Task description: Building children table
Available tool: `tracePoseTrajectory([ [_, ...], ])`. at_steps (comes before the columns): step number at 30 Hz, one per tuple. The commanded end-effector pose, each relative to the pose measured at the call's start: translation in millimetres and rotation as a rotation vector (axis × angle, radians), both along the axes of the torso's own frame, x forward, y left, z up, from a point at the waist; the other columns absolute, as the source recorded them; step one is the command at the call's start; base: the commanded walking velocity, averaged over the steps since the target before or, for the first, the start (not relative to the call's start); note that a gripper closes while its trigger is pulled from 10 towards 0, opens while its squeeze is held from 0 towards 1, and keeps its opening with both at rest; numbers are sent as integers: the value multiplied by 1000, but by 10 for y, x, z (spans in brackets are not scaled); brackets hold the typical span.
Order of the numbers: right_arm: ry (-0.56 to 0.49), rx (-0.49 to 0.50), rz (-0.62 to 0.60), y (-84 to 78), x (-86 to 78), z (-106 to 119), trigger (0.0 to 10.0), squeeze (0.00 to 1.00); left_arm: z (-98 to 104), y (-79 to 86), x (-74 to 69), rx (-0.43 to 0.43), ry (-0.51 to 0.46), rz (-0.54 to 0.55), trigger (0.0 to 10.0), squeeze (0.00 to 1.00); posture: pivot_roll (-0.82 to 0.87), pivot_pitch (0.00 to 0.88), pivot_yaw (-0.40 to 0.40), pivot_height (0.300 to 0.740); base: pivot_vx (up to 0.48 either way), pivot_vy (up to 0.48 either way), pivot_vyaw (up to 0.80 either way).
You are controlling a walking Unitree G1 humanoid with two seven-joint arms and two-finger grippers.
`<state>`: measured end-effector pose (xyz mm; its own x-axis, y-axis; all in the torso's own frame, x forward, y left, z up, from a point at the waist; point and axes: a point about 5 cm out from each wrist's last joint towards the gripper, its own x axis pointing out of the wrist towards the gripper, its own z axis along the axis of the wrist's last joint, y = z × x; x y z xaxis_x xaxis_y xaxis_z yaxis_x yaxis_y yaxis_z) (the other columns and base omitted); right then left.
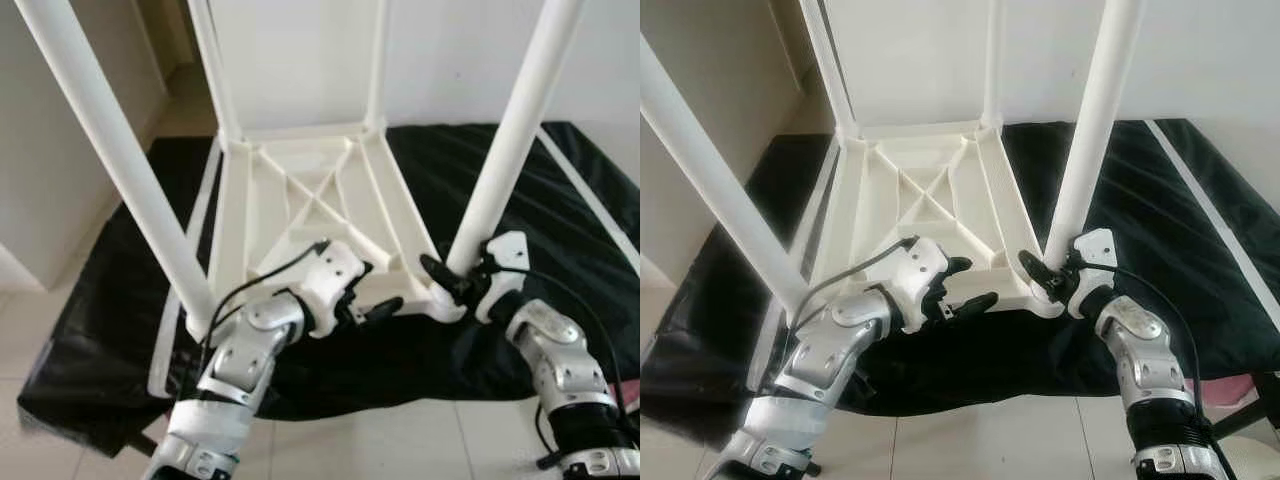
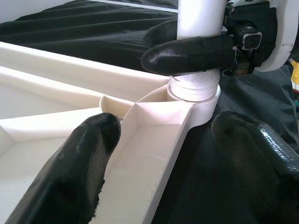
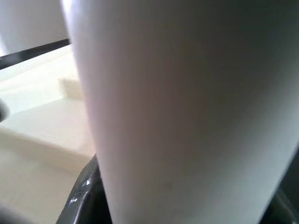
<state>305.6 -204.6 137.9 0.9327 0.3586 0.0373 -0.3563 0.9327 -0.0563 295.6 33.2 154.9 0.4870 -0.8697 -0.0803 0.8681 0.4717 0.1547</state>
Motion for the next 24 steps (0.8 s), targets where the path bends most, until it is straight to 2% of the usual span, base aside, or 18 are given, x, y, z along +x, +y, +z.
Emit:
tracePoseTrajectory([
  [1,53,19,-117,-96,-33,-85,10000,0,-20,28,36,2,-9,94,10000,0,-127,47,25,740,0,0,0],
  [5,76,94,-275,34,-115,-133,10000,0,-24,22,28,-1,-4,93,10000,0,-132,58,25,740,0,0,0],
  [10,68,126,-376,171,-152,-150,10000,0,-23,18,28,0,-2,91,10000,0,-133,64,26,740,0,0,0],
  [12,68,155,-491,275,-179,-165,10000,0,-21,15,28,0,-3,90,10000,0,-129,65,19,740,0,0,0],
  [13,68,155,-491,275,-179,-165,10000,0,-21,15,28,0,-3,90,10000,0,-129,65,19,740,0,0,0],
  [14,68,182,-567,318,-199,-172,10000,0,-21,18,30,0,-4,93,10000,0,-124,64,14,740,0,0,0],
  [19,79,236,-616,402,-223,-183,10000,0,-24,22,37,3,-7,98,10000,0,-119,64,15,740,0,0,0],
  [20,68,238,-578,493,-242,-129,10000,0,-17,6,40,-3,-6,99,10000,0,-127,65,21,740,0,0,0],
  [24,72,230,-568,499,-264,-111,10000,0,-20,-20,26,0,-7,84,10000,0,-130,63,21,740,0,0,0],
])
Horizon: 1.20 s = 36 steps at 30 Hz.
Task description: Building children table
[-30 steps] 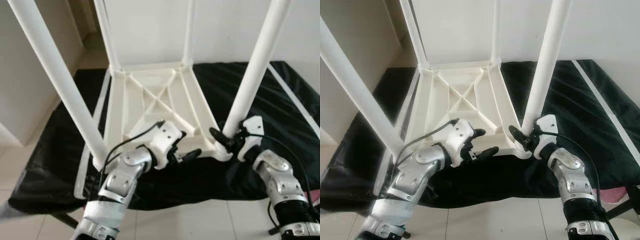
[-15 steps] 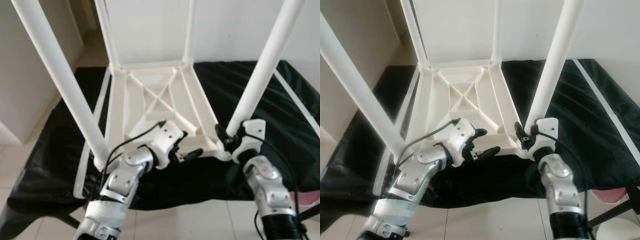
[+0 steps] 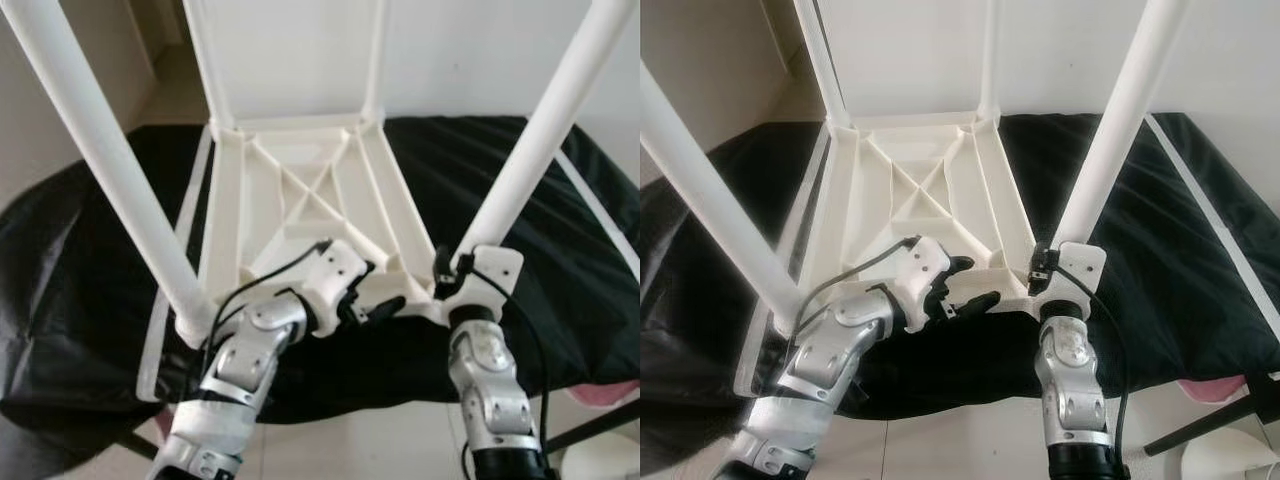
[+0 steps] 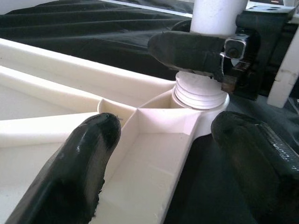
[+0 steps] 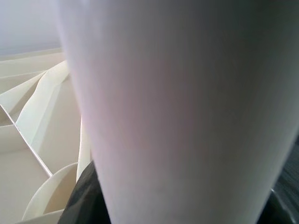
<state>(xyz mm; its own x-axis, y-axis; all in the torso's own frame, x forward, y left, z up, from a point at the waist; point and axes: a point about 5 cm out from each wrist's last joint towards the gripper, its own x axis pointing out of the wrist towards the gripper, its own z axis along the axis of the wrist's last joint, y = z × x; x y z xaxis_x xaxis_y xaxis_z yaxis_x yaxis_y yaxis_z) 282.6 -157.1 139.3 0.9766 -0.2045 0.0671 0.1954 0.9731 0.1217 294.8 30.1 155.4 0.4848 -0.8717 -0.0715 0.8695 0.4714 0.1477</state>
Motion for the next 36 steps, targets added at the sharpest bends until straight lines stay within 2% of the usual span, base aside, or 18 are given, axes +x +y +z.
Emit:
tracePoseTrajectory([
  [1,76,74,7,36,-48,-136,10000,0,-31,1,24,18,-11,76,10000,0,-130,63,21,740,0,0,0],
  [11,71,92,14,124,-41,-105,10000,0,-19,17,41,27,-17,78,10000,0,-121,59,18,740,0,0,0],
  [22,67,86,17,128,-32,-82,10000,0,-12,16,34,28,-21,74,10000,0,-118,49,16,740,0,0,0],
  [23,44,105,38,142,-28,-54,10000,435,-9,19,41,29,-23,75,10000,0,-119,43,17,740,0,0,0],
  [26,38,110,43,146,-28,-46,10000,435,-9,19,43,30,-24,76,10000,0,-119,43,17,740,0,0,0],
  [27,20,110,49,134,-27,-22,10000,1000,-3,17,46,30,-25,74,10000,0,-120,38,20,740,0,0,0],
  [33,-31,111,86,90,-35,43,10000,1000,6,10,48,29,-27,69,10000,0,-121,37,23,740,0,0,0],
  [36,-71,105,157,-4,-72,97,10000,1000,10,8,40,32,-29,62,10000,0,-125,36,26,740,0,0,0],
])
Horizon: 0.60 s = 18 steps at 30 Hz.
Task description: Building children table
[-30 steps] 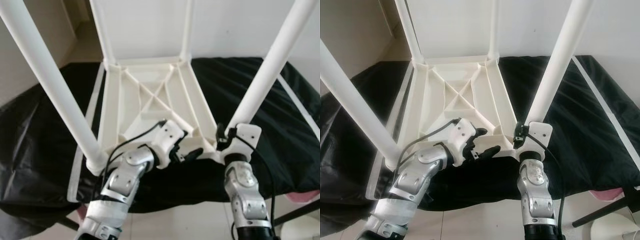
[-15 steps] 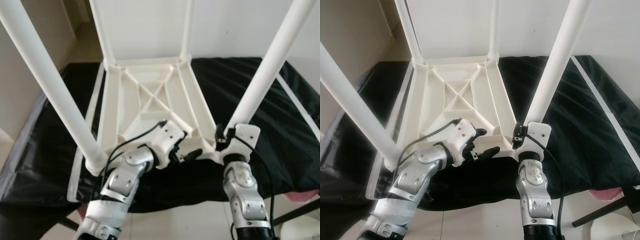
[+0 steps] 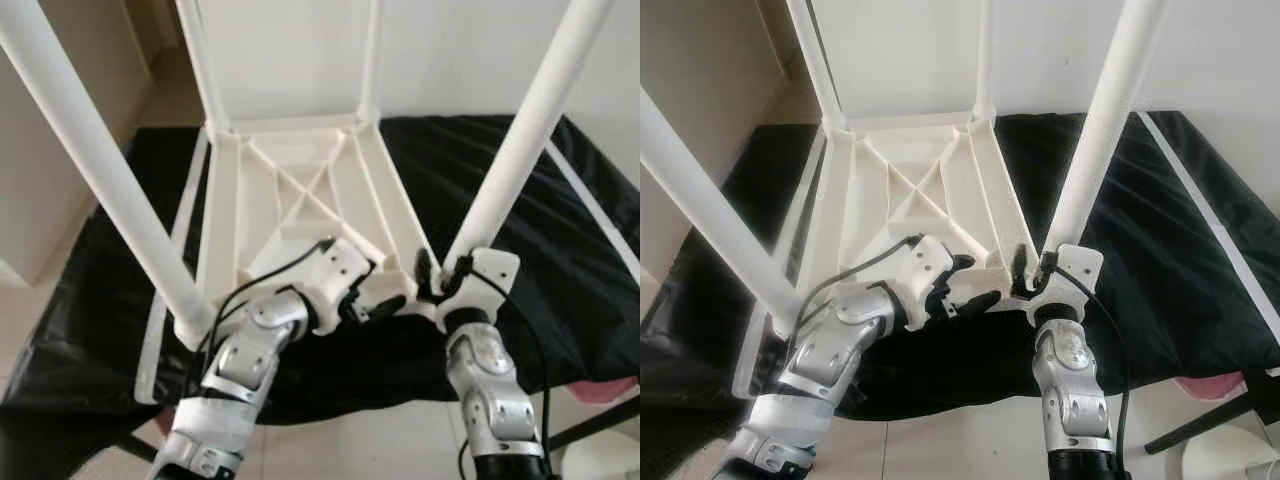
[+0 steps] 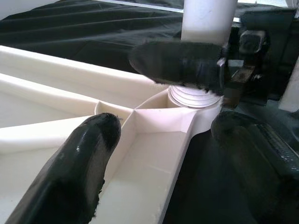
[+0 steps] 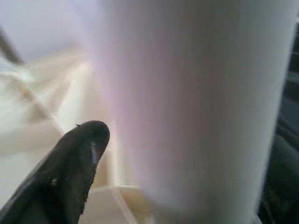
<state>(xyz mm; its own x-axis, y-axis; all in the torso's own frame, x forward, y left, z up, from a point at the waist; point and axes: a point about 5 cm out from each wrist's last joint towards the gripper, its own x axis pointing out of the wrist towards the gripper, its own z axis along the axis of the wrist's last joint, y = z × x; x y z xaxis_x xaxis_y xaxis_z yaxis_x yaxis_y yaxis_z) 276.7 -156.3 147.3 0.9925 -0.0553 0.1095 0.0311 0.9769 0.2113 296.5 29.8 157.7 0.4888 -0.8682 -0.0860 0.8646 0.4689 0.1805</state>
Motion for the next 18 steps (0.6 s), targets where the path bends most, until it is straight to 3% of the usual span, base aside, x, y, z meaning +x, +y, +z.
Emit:
tracePoseTrajectory([
  [1,-33,9,37,-75,-43,35,10000,1000,-15,11,19,5,-7,56,10000,0,-128,36,29,740,0,0,0],
  [7,-32,-65,188,-232,-129,14,10000,1000,-32,7,6,13,-4,42,10000,0,-135,32,32,740,0,0,0],
  [8,-28,-104,245,-297,-139,5,10000,0,-34,3,0,16,-3,34,10000,0,-137,31,33,740,0,0,0],
  [13,-4,-199,384,-486,-89,2,10000,0,-36,-29,-25,21,-4,0,10000,0,-144,23,40,740,0,0,0],
  [18,6,-252,425,-559,-30,12,10000,0,-37,-50,-38,25,-4,-23,10000,0,-144,19,40,740,0,0,0],
])
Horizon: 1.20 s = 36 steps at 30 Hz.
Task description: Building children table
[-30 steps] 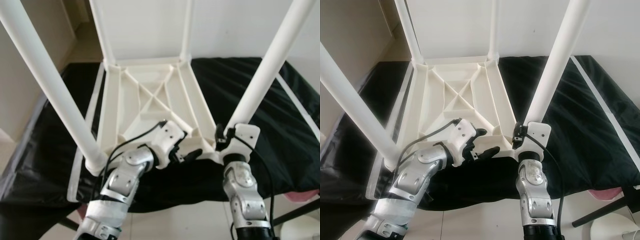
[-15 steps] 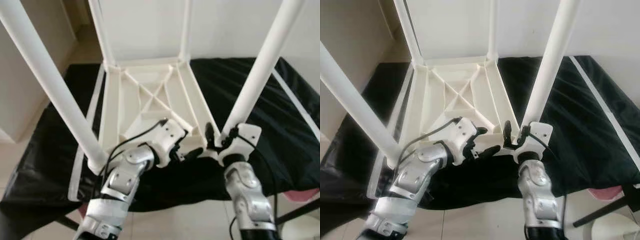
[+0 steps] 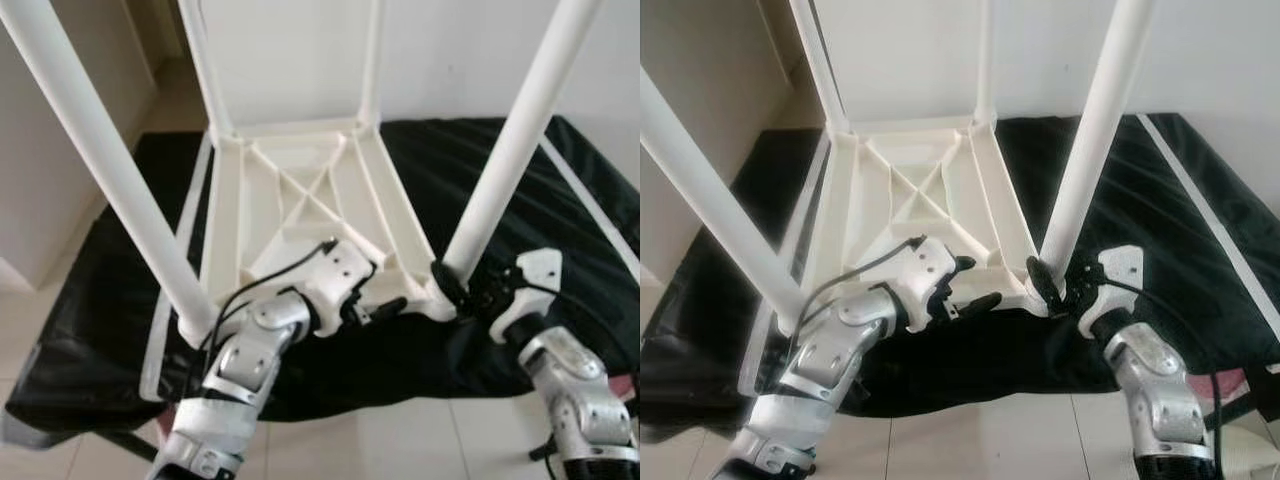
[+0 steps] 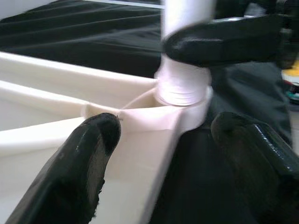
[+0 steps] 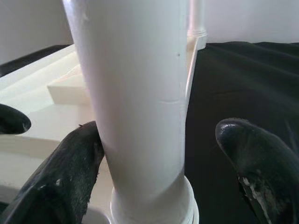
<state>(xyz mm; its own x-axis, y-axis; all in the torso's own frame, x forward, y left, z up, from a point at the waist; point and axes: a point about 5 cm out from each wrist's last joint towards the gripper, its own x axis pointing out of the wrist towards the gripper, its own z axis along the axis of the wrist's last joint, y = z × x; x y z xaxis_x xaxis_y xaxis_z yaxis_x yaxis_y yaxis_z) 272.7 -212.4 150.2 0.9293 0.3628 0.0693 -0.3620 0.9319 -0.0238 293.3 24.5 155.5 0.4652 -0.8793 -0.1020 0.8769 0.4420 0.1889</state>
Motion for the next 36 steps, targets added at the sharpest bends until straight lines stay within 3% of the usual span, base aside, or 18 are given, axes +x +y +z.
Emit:
tracePoseTrajectory([
  [1,20,-48,61,-8,49,-39,10000,0,-8,-12,-22,4,-4,-15,10000,0,-144,11,41,740,0,0,0],
  [9,55,-139,191,41,324,-109,10000,0,17,-104,-111,-2,-5,-105,10000,0,-128,0,36,740,0,0,0],
  [12,53,-146,204,50,343,-113,10000,0,18,-110,-120,0,-7,-111,10000,0,-127,0,35,740,0,0,0],
  [13,60,-158,216,55,355,-139,0,0,15,-115,-129,0,-6,-113,10000,0,-121,0,32,740,0,0,0],
  [27,109,-193,262,-22,295,-302,0,0,3,-96,-163,-1,3,-115,10000,0,-120,6,32,740,0,0,0],
  [31,124,-154,239,-43,292,-326,0,0,1,-104,-169,2,4,-124,10000,0,-124,11,37,740,0,0,0],
  [32,127,-137,225,-46,287,-329,10000,0,3,-104,-168,2,4,-126,10000,0,-126,14,40,740,0,0,0],
  [36,123,-107,113,-27,290,-342,10000,0,-1,-90,-172,5,7,-126,10000,0,-128,21,43,740,0,0,0],
])
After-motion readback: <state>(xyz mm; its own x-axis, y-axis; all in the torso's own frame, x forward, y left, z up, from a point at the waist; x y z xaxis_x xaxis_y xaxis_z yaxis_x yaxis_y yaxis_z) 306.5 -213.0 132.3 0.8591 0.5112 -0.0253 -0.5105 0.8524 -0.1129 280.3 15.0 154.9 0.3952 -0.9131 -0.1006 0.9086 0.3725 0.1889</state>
